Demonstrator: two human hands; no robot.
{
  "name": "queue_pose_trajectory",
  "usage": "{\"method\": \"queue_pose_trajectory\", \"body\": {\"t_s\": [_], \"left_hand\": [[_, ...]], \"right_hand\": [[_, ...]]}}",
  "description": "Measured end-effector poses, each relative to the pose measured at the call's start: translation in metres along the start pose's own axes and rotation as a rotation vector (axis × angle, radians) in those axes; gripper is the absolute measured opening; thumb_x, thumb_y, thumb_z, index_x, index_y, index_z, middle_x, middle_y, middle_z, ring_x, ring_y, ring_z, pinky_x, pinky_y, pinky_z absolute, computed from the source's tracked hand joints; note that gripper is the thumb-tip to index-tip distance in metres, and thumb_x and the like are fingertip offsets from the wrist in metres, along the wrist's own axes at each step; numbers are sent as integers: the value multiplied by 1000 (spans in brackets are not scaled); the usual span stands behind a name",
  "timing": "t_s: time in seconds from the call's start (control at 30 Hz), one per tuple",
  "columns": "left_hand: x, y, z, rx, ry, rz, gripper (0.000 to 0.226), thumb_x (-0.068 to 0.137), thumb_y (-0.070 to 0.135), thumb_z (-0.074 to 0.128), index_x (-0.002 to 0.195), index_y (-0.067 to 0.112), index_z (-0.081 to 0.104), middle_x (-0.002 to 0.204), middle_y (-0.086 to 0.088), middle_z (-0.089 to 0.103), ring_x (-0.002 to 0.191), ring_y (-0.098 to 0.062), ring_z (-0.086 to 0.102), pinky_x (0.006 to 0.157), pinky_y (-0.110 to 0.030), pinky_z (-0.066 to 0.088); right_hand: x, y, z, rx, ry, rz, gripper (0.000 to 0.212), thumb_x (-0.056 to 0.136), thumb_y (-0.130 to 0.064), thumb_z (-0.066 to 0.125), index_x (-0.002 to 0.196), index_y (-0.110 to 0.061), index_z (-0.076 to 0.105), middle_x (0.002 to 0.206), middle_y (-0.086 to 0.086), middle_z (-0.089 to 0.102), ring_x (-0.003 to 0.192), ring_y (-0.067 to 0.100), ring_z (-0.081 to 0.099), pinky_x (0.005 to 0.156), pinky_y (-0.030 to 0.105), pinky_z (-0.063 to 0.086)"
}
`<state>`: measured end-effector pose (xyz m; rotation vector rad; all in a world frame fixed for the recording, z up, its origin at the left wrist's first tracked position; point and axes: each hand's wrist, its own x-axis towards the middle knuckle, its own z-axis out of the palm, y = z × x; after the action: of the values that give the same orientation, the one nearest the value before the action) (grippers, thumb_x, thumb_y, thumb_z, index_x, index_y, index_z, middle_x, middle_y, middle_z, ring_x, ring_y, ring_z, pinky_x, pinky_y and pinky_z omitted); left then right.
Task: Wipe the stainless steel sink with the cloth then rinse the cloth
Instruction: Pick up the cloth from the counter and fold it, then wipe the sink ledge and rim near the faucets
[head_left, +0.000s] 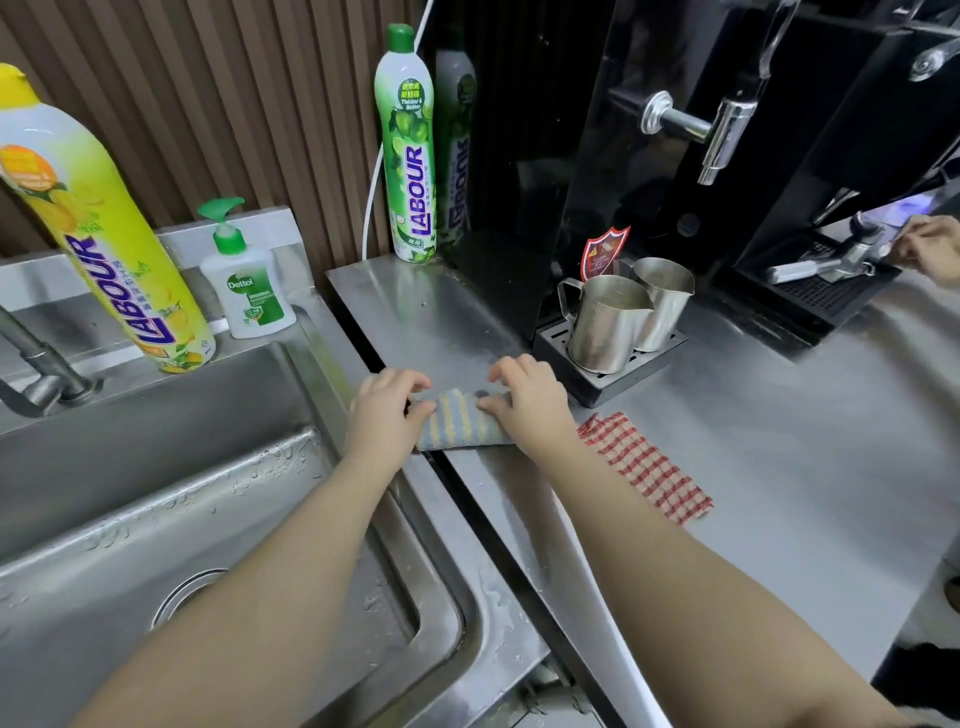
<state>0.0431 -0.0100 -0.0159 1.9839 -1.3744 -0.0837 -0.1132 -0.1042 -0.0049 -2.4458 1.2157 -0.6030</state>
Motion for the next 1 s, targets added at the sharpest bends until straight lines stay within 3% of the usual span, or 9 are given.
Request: {"method": "queue_pose_trajectory", "body": {"t_s": [0.07,0.17,0.3,0.43,0.6,0.67,0.83,0.9,1.0], "left_hand": [[-4,-6,-3,-99,-134,179,27,84,34,59,97,13,70,96,-4,69,95,-26,56,81,-23,35],[-10,-21,-6,-115,-367,228,57,72,57,53,112,18,68,114,-2,68,110,-15,55,98,-26,37],[-7,-20,-12,-107,-391,157,38,79,26,68,116,19,65,112,0,67,108,-16,57,94,-21,39],[-17,-23,-64,-608,-416,-254,10,85,14,65,93,18,69,90,-1,69,85,-12,61,83,-27,43],[-81,-51,-139,-1014,-105,-538,21,87,26,58,98,12,69,94,-4,71,85,-14,64,78,-30,48],[-113,-68,-164,-1128,22,-594,23,81,25,61,99,12,66,91,-1,73,84,-13,67,73,-26,54],[-178,-117,-234,-1066,274,-681,27,80,17,67,103,5,64,96,-11,73,84,-19,68,73,-29,53],[-197,-137,-262,-1050,328,-703,41,74,26,71,108,5,64,105,-17,70,91,-25,66,82,-36,49],[-213,-164,-301,-1015,334,-686,47,67,31,74,106,6,66,100,-14,72,86,-22,68,76,-32,51]], "right_hand": [[-5,8,0,92,-63,-208,28,83,-37,60,97,-15,68,100,5,64,98,28,54,86,39,40],[-13,20,0,104,-288,-336,43,79,-37,65,114,-13,65,113,5,67,109,24,56,95,22,29],[-7,6,-2,173,-270,-165,30,85,-16,65,115,-14,65,109,6,68,100,21,57,82,19,33],[-9,-37,-12,721,-454,173,29,85,-13,65,113,-15,59,86,4,58,75,15,56,60,16,43],[-25,-120,22,1079,-747,213,11,90,-17,58,100,-13,61,87,2,65,75,15,59,64,24,44],[-32,-159,47,1142,-813,214,20,88,-24,61,102,-10,62,90,4,66,80,18,59,69,30,44],[-58,-257,86,1043,-1021,67,54,75,-38,68,120,-11,56,97,-1,66,82,13,63,71,26,47],[-65,-293,97,978,-1082,-16,50,74,-32,71,119,-16,56,98,-3,67,85,12,64,74,27,48],[-70,-339,114,923,-1161,-97,28,79,-24,71,104,-17,62,92,0,68,82,14,63,75,25,49]]}}
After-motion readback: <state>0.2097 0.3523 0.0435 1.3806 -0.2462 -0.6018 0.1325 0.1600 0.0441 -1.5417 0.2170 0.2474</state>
